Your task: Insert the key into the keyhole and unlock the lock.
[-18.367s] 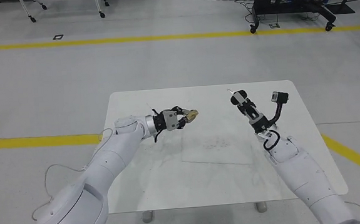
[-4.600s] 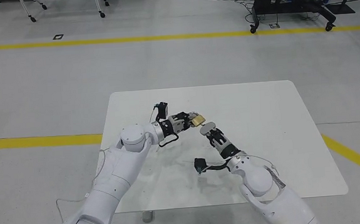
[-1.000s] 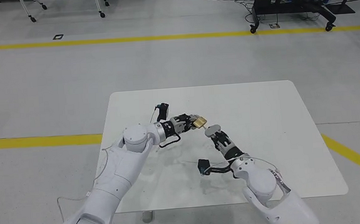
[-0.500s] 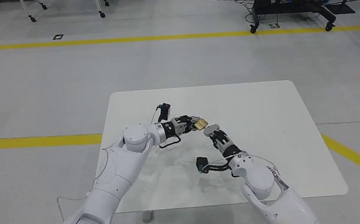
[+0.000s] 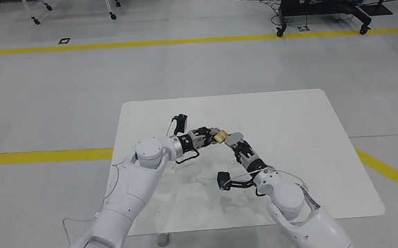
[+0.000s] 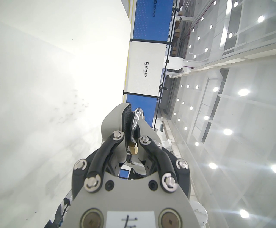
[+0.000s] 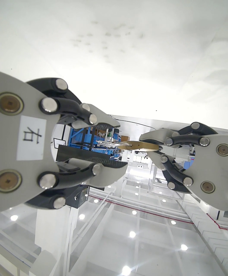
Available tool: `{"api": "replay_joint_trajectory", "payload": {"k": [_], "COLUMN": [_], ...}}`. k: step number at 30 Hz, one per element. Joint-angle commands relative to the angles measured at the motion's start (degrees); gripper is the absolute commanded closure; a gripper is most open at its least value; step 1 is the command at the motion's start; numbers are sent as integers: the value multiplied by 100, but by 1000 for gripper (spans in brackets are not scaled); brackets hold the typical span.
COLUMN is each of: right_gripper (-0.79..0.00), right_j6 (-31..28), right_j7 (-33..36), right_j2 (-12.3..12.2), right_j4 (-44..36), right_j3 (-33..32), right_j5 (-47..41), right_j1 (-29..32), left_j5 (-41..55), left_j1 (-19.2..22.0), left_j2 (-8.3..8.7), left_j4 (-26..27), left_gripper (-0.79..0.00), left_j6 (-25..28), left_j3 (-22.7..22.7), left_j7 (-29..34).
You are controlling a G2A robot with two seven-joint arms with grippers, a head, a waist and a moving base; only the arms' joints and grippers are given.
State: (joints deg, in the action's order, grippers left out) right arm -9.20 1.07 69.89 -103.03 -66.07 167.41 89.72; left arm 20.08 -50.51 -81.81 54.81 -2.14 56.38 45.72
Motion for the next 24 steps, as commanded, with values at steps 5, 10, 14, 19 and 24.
{"api": "replay_joint_trajectory", "payload": {"k": [5, 10, 14, 19, 24], "right_gripper": [-785, -785, -785, -785, -785], "right_j6": [0, 15, -728, -2683, -3809], "right_j7": [3, -200, -1734, -3526, -4238], "right_j2": [1, 8, -50, -186, -230], "right_j4": [1, -24, 141, 982, 1556], "right_j3": [0, -33, -806, -1742, -1773], "right_j5": [1, -393, -2706, -5032, -5834], "right_j1": [-1, 25, -22, -352, -699], "left_j5": [76, 81, 65, 27, 124], "left_j1": [-44, -97, -157, -256, -298], "left_j2": [-1, 7, 13, 28, 25], "left_j4": [15, 66, 151, 288, 312], "left_gripper": [0, 0, 0, 0, 0], "left_j6": [-26, -6, 190, 499, 499], "left_j3": [70, 118, 146, 186, 220], "left_j7": [-249, -377, -424, -438, -490]}}
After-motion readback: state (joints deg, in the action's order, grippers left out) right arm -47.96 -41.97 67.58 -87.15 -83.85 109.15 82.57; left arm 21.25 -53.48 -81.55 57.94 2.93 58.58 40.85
